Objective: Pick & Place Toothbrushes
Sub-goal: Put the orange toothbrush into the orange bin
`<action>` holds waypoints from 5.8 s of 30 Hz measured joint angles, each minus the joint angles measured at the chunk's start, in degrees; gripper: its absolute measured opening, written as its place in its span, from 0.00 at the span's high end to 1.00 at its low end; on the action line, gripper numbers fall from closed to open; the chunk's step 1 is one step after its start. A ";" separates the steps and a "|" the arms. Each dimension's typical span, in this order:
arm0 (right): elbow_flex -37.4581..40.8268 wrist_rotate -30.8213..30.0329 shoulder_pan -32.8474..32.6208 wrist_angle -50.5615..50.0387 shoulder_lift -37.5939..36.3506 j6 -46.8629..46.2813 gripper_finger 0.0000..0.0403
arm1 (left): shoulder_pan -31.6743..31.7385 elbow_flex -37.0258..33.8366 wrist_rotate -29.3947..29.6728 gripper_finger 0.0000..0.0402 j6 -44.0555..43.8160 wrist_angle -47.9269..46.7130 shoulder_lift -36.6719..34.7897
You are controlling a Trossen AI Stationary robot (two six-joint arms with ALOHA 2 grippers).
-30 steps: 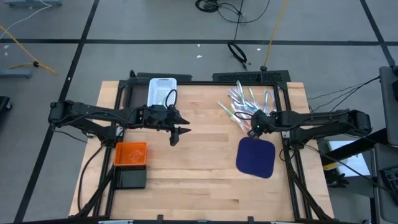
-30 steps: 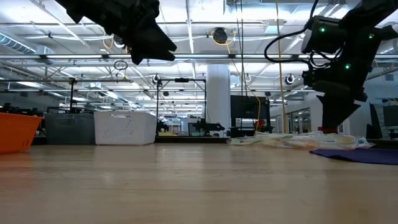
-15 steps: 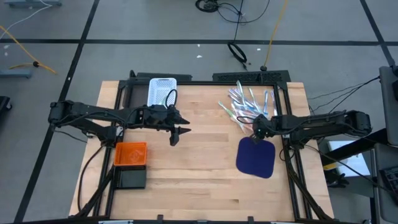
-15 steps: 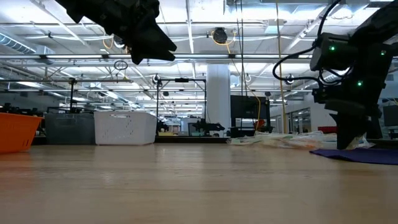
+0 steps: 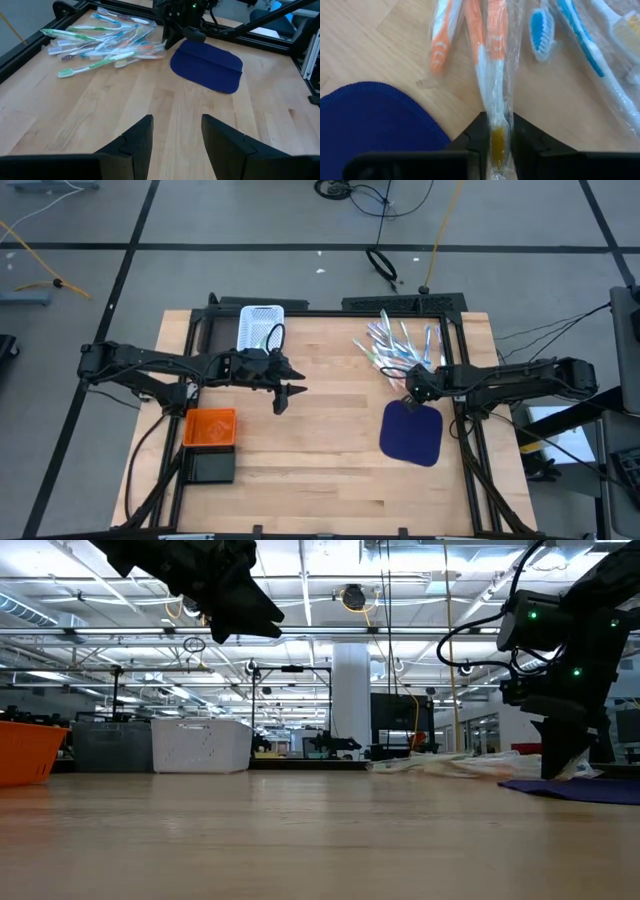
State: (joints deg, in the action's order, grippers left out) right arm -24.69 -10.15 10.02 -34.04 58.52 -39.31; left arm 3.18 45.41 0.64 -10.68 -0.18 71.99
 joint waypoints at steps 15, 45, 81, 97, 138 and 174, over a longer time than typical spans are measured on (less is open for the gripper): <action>-1.19 2.95 0.07 -1.52 -0.02 0.43 0.89 | 0.00 0.00 0.51 0.58 -0.01 0.00 0.02; -16.31 1.39 -3.95 9.92 -0.02 10.37 0.89 | 0.00 -0.02 2.47 0.58 -0.29 4.37 0.02; -16.39 -3.88 -17.25 52.76 6.60 26.97 0.89 | -3.50 -0.07 1.86 0.58 3.06 62.87 18.34; -16.31 -6.34 -17.27 52.91 7.93 26.97 0.88 | -3.58 8.04 2.23 0.58 5.18 69.02 27.74; -16.33 -6.03 -18.01 49.98 7.61 26.94 0.81 | -7.39 9.33 10.63 0.98 5.81 14.94 6.14; -16.31 -5.84 -18.01 47.06 7.61 31.03 0.81 | -45.91 8.10 39.61 0.98 -66.85 -73.77 -8.26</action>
State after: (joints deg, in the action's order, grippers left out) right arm -40.99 -15.99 -7.99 13.02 66.13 -8.27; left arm -42.73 53.51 40.25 -77.53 -73.96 63.73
